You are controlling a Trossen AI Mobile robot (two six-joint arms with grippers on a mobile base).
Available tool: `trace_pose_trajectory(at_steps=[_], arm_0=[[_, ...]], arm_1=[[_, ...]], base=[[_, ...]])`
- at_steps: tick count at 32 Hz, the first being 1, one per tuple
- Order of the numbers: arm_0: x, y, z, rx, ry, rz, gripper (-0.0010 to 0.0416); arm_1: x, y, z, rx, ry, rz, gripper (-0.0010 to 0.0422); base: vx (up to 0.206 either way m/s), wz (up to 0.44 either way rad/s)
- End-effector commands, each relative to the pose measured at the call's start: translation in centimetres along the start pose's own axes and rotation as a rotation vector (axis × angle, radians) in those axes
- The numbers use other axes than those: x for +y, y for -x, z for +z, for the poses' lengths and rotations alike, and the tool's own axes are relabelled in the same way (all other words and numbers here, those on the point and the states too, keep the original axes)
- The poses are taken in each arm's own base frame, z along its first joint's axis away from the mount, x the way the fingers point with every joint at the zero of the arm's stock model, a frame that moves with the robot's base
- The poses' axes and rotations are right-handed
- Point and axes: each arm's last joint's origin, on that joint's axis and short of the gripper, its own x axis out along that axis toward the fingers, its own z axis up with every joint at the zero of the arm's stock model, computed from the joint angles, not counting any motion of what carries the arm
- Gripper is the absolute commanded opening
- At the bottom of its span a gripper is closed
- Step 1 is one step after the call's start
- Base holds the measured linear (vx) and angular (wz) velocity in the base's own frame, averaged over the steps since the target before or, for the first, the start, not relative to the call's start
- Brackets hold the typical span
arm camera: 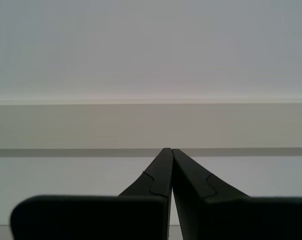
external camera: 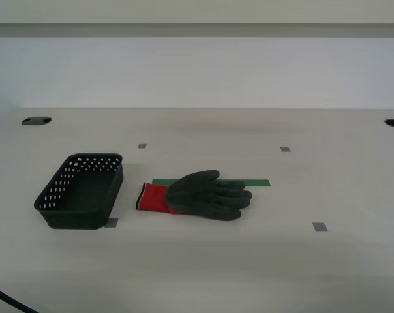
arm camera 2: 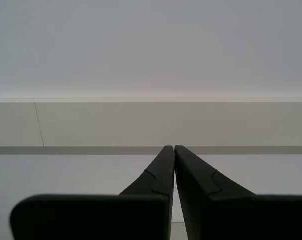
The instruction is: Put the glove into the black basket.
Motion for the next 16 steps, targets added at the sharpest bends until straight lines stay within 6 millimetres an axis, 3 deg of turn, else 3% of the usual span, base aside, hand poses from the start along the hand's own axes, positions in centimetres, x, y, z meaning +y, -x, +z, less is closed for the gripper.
trace_pose_trajectory(at_steps=[1, 16], arm_0=[[0.0, -0.02, -0.05, 0.007, 0.0, 0.001, 0.0001], [0.0, -0.02, -0.06, 0.008, 0.0, 0.001, 0.0001]], arm_1=[[0.0, -0.03, 0.14, -0.005, -0.001, -0.002, 0.0], [-0.02, 0.0, 0.0, 0.002, 0.007, -0.003, 0.0]], base=[[0.0, 0.0], [0.0, 0.0]])
